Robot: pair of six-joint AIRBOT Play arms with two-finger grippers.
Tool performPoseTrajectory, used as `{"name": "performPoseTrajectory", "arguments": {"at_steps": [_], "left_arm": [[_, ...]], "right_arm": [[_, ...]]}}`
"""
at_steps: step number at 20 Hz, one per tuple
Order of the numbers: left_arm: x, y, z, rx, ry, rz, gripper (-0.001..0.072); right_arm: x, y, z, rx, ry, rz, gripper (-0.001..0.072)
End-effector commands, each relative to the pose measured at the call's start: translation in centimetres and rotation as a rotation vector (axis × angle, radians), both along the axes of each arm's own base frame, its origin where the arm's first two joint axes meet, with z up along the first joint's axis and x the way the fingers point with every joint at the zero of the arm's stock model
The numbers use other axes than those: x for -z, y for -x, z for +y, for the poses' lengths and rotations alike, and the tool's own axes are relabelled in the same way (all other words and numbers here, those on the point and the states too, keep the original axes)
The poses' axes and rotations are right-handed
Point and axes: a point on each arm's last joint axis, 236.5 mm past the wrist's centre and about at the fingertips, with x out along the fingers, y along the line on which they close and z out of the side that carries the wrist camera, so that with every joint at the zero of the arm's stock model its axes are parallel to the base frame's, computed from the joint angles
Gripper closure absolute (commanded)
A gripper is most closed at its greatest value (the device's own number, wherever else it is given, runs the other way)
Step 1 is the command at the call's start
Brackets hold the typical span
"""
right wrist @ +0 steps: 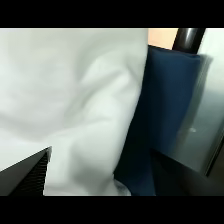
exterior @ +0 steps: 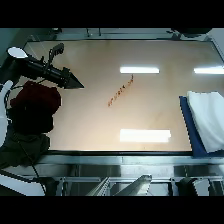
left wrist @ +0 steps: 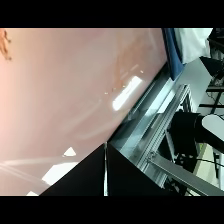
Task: Fold the shirts.
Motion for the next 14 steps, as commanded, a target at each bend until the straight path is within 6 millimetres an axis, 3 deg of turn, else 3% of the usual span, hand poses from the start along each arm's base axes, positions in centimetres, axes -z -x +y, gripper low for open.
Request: {"name": "performPoseTrajectory", "arguments": {"at_steps": [1,2,3,4,5,6,7,9,11,14], "left_arm": [[-0.6,-0.3,0.3,-0.002,0.001,-0.017,0.0693],[-1.3,-0.6,0.8,-0.005,0.0,-0.039,0.0694],[-2.6,-1.2,1.2,-0.009,-0.002,-0.078,0.0696],[-4.0,-1.7,1.7,-0.017,-0.006,-0.112,0.0701],[-5.6,-2.2,2.1,-0.033,-0.012,-0.15,0.0701],[-7.2,-2.6,2.7,-0.055,-0.017,-0.194,0.07],[-8.9,-3.2,3.3,-0.085,-0.021,-0.25,0.0701],[-11.7,-3.9,4.1,-0.143,-0.026,-0.342,0.07],[-13.1,-3.3,4.3,-0.179,-0.025,-0.376,0.07],[-11.6,-0.1,3.5,-0.18,-0.02,-0.325,0.07]], "right_arm": [[-0.3,0.0,1.2,-0.053,-0.007,0.017,0.001],[-1.4,-0.7,1.5,-0.07,0.002,-0.009,0.0021],[-3.1,-1.6,1.6,-0.093,0.022,-0.046,0.01],[-5.2,-2.7,1.8,-0.133,0.059,-0.081,0.0306],[-7.7,-3.8,2.1,-0.19,0.108,-0.118,0.043],[-10.2,-5.1,2.8,-0.242,0.146,-0.16,0.0464],[-12.6,-6.6,4.0,-0.298,0.17,-0.214,0.0469],[-16.2,-10.0,7.5,-0.423,0.166,-0.34,0.069],[-17.8,-13.1,11.9,-0.551,0.14,-0.433,0.069],[-17.4,-16.4,19.7,-0.773,0.107,-0.473,0.0691]]}}
